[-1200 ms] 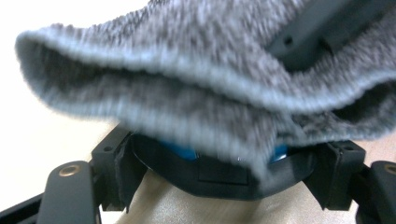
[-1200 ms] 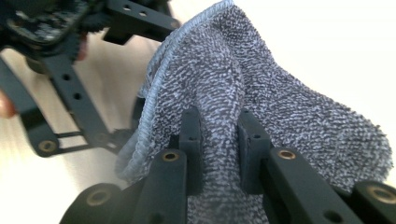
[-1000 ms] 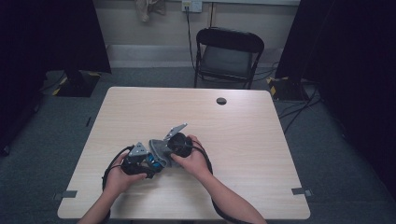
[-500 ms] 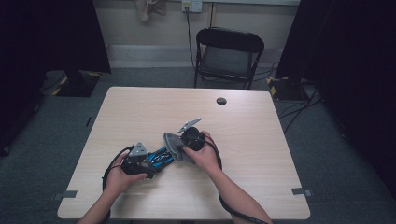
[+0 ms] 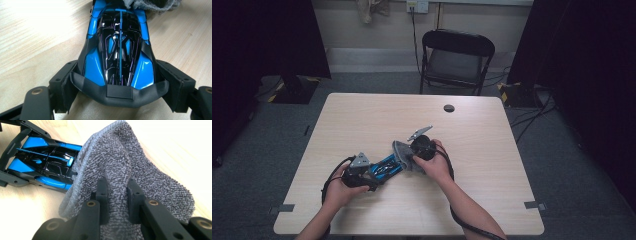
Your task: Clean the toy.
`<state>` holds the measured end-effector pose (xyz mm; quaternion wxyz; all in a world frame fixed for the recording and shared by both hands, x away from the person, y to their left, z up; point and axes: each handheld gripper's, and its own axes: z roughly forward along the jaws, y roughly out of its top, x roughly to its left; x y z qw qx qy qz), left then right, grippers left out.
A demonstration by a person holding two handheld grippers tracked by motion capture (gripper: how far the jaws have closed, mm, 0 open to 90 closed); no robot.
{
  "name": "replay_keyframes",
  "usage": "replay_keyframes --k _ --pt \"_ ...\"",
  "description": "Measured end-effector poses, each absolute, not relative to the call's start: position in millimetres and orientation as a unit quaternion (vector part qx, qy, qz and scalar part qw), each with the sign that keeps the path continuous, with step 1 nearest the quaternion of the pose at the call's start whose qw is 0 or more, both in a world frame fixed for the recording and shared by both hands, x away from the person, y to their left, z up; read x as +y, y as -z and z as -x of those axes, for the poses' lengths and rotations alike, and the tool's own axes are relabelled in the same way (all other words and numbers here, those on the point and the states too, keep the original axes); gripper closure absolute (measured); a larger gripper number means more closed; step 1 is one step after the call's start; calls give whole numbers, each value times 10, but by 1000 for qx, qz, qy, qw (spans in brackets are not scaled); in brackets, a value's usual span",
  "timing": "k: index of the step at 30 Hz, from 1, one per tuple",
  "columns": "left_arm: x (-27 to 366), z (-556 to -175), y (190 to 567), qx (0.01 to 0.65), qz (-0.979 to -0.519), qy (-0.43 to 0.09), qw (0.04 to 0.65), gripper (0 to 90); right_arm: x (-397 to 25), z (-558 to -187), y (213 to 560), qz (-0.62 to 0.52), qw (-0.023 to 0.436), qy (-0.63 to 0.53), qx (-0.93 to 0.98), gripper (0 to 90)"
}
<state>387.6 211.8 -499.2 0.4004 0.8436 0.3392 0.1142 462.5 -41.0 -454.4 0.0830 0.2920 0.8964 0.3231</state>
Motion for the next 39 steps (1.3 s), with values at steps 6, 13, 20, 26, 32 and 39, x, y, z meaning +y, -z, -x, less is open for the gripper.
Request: replay_keyframes --k 6,13,20,26,32,39 --pt "2120 -3877 4991 338 -844 -115 400 238 -442 -4636 4585 -292 88 -320 897 760" --pt "2121 -3877 4991 339 -844 -114 400 238 -551 -4668 4596 -308 99 -305 896 760" --pt "2119 -3878 4991 340 -843 -113 401 238 -664 -4656 4494 -311 104 -317 890 760" --pt "2114 -3874 4991 343 -842 -112 401 237 -580 -4549 4331 -288 101 -337 891 760" --pt "2115 -3874 4993 342 -842 -112 401 238 -314 -4375 4182 -247 88 -360 895 760" --pt "2121 -3877 4992 339 -844 -115 400 238 98 -4188 4229 -197 73 -355 911 760"
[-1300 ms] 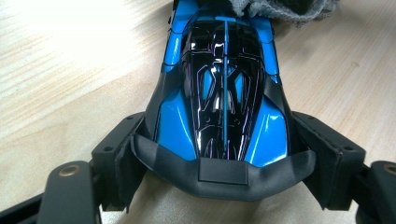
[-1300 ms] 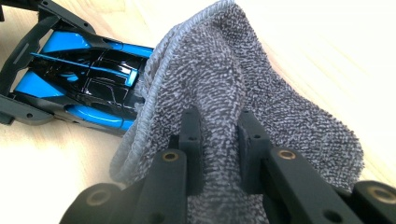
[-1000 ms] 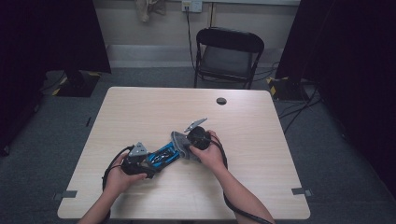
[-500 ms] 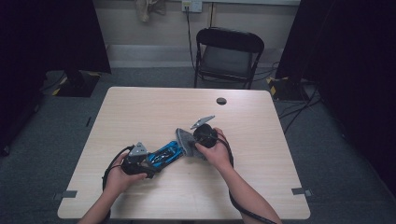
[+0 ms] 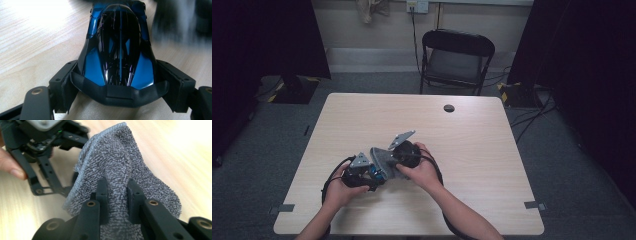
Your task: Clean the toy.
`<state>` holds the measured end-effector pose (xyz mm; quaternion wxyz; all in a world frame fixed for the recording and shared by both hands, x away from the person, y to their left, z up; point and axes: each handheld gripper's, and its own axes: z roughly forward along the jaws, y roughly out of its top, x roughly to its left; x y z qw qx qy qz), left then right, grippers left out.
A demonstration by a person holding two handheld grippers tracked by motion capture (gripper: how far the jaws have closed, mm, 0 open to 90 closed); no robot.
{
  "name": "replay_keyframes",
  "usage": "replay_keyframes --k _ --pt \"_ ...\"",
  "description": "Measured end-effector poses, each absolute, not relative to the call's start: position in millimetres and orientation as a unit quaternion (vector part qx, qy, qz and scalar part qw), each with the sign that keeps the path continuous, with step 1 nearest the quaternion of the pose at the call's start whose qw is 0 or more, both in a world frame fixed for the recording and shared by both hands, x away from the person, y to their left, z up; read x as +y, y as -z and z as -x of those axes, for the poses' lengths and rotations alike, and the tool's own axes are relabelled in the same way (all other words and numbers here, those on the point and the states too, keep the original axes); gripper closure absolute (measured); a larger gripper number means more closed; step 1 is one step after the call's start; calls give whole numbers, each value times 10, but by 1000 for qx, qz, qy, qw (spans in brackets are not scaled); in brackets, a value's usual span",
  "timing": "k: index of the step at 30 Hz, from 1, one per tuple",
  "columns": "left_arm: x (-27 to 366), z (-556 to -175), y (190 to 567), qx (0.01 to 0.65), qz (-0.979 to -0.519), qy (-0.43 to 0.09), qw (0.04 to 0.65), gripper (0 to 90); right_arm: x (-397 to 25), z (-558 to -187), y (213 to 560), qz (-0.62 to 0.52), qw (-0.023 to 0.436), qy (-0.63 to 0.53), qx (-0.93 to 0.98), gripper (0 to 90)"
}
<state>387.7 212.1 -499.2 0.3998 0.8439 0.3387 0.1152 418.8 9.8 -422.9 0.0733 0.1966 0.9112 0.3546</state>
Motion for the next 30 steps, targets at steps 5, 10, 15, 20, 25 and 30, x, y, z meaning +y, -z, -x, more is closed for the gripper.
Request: replay_keyframes --k 5,10,15,20,25,30 --pt "2124 -3873 4997 340 -842 -113 403 238 301 -4130 4387 -178 68 -337 922 759" --pt "2126 -3874 4997 339 -843 -114 403 238 335 -4137 4455 -183 67 -332 923 758" --pt "2122 -3872 4996 341 -842 -114 402 238 237 -4214 4450 -200 69 -334 918 759" --pt "2121 -3873 4996 341 -842 -113 402 238 137 -4277 4449 -213 72 -336 915 758" --pt "2121 -3872 4996 341 -842 -114 402 238 56 -4330 4455 -227 78 -333 912 758" --pt "2122 -3873 4997 340 -842 -114 402 238 -54 -4394 4477 -248 75 -331 908 758"
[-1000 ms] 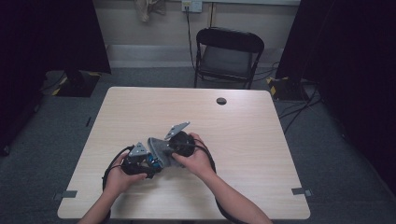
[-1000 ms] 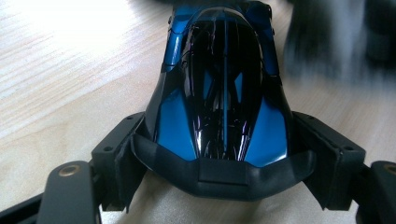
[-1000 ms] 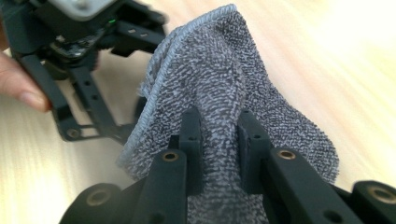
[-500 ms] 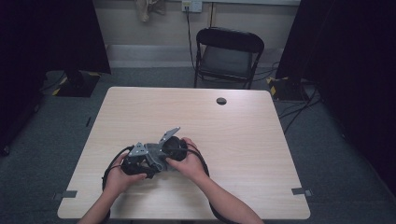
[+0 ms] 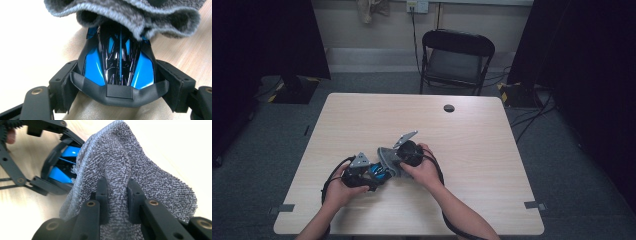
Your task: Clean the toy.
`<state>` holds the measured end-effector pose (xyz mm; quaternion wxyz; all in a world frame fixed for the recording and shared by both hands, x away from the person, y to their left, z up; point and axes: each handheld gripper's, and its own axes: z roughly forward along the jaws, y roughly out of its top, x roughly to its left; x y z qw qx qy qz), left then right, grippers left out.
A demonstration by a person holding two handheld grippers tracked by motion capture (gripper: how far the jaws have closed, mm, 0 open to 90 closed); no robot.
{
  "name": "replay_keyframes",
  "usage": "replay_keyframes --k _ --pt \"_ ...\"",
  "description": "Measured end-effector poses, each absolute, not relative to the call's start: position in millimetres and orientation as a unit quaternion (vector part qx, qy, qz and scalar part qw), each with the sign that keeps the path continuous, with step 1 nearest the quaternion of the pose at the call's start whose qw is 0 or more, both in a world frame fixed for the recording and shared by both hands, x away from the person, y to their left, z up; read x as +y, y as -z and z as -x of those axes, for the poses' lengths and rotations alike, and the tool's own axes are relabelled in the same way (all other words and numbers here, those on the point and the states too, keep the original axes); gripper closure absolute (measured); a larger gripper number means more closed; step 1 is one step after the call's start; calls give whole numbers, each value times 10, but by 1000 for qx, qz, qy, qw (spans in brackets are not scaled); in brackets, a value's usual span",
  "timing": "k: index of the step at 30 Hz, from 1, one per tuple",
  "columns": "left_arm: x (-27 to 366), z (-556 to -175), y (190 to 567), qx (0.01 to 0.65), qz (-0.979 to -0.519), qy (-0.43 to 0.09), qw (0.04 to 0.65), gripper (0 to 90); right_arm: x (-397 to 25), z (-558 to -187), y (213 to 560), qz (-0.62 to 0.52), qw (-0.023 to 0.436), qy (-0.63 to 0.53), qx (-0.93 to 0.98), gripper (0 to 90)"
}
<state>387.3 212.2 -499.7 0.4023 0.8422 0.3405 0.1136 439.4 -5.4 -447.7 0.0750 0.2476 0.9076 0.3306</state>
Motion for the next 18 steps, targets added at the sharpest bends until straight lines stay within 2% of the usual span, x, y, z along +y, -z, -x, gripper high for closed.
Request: replay_keyframes --k 18 --pt "2122 -3872 4998 340 -842 -114 402 238 -243 -4500 4500 -271 87 -324 902 756"
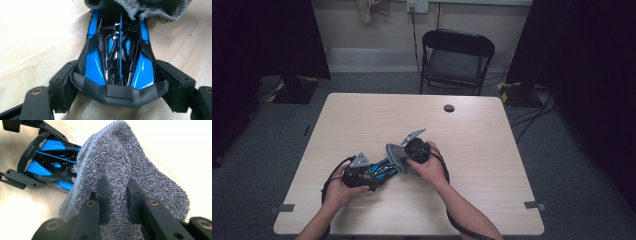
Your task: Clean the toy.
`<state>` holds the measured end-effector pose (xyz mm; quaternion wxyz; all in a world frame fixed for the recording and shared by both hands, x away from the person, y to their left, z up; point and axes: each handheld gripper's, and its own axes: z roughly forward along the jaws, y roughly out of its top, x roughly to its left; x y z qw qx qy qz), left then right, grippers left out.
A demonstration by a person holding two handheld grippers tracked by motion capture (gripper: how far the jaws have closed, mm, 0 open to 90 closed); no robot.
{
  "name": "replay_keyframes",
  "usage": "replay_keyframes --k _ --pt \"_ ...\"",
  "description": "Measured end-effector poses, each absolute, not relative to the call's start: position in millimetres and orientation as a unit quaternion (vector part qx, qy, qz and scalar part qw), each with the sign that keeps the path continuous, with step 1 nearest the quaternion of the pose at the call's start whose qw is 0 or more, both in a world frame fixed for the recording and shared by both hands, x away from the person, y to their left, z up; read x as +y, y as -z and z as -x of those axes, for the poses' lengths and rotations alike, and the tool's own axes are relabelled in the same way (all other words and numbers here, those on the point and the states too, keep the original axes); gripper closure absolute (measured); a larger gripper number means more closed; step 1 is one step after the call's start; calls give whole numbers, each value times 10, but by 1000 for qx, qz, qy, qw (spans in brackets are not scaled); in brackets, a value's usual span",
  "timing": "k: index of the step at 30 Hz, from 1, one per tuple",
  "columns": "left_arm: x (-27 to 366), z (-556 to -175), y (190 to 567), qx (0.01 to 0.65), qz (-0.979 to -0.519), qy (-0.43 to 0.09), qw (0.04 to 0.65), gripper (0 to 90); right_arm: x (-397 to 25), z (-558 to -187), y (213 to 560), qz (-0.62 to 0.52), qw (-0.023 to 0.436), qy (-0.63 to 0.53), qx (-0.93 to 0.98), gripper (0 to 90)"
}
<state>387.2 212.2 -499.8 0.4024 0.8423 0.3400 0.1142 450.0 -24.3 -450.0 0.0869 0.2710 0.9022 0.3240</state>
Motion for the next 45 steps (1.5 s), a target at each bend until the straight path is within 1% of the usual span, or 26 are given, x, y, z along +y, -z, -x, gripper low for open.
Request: replay_keyframes --k 19,23,27,31,32,36,39,42,45 --pt "2120 -3871 4996 342 -842 -114 402 237 -555 -4593 4569 -307 85 -319 893 754" --pt "2109 -3868 4992 345 -842 -116 399 235 -651 -4586 4585 -317 77 -322 889 742" --pt "2103 -3875 4983 346 -843 -117 394 230 -744 -4584 4597 -331 68 -327 882 669" --pt "2101 -3870 4970 344 -846 -119 389 225 -812 -4568 4587 -337 67 -332 879 498" --pt "2102 -3870 4964 344 -847 -119 388 223 -832 -4566 4577 -336 72 -330 879 433" --pt "2119 -3868 4926 341 -847 -121 389 219 -915 -4554 4534 -332 66 -336 879 332" --pt "2128 -3864 4876 338 -847 -124 390 215 -984 -4537 4490 -316 71 -337 884 309" --pt "2135 -3870 4813 333 -849 -126 390 217 -1038 -4509 4483 -294 74 -334 892 307" --pt "2130 -3900 4734 333 -842 -115 409 226 -1085 -4480 4539 -283 78 -320 901 310"
